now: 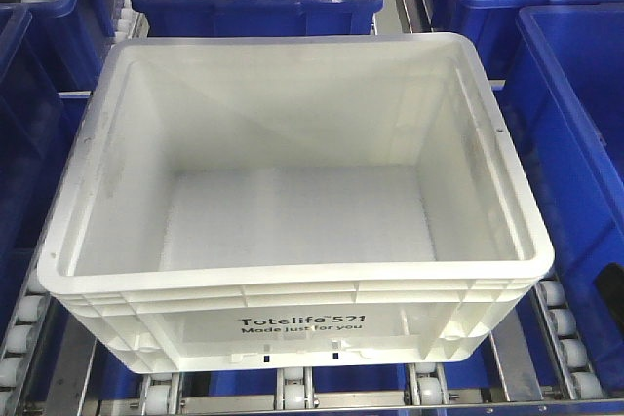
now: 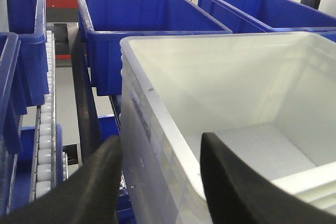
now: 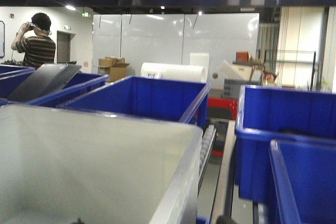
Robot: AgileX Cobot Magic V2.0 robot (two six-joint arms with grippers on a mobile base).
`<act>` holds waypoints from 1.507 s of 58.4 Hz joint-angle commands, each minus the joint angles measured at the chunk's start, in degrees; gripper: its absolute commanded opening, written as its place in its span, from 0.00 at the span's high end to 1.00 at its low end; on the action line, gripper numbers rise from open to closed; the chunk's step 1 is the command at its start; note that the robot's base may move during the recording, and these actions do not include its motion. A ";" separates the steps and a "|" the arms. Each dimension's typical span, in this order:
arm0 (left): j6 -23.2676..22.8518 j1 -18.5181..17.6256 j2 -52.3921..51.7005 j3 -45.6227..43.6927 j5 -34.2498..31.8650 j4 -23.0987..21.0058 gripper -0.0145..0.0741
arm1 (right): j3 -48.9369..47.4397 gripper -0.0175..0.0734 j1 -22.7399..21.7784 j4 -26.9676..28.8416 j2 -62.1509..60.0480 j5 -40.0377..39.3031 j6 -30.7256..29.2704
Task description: Move bin from left to right shelf
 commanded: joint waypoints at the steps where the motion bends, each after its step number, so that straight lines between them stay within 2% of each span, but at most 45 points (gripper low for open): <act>1: 0.03 -0.21 0.63 -1.50 -4.50 -0.12 0.45 | -1.50 0.31 -0.02 0.17 0.78 -3.76 -3.37; 12: 0.03 -0.21 0.63 -1.50 -4.98 3.84 0.45 | -1.50 0.31 -0.02 -0.65 0.78 -4.03 -4.42; 40: 0.03 -0.21 0.63 -1.50 -4.51 4.22 0.47 | -1.50 0.31 -0.02 -0.65 0.78 -3.24 -4.36; 46: 0.03 -0.21 0.63 -1.50 -3.69 4.22 0.56 | -1.50 0.43 -0.02 -0.92 0.78 -3.23 -4.36; 55: 0.03 -0.21 0.63 -1.50 -3.65 4.22 0.85 | -1.50 0.83 -0.02 -0.92 0.78 -3.34 -4.36; 88: -0.18 -0.49 0.47 -1.50 -3.65 4.21 0.84 | -1.50 0.82 -0.02 -0.51 0.78 -2.87 -3.93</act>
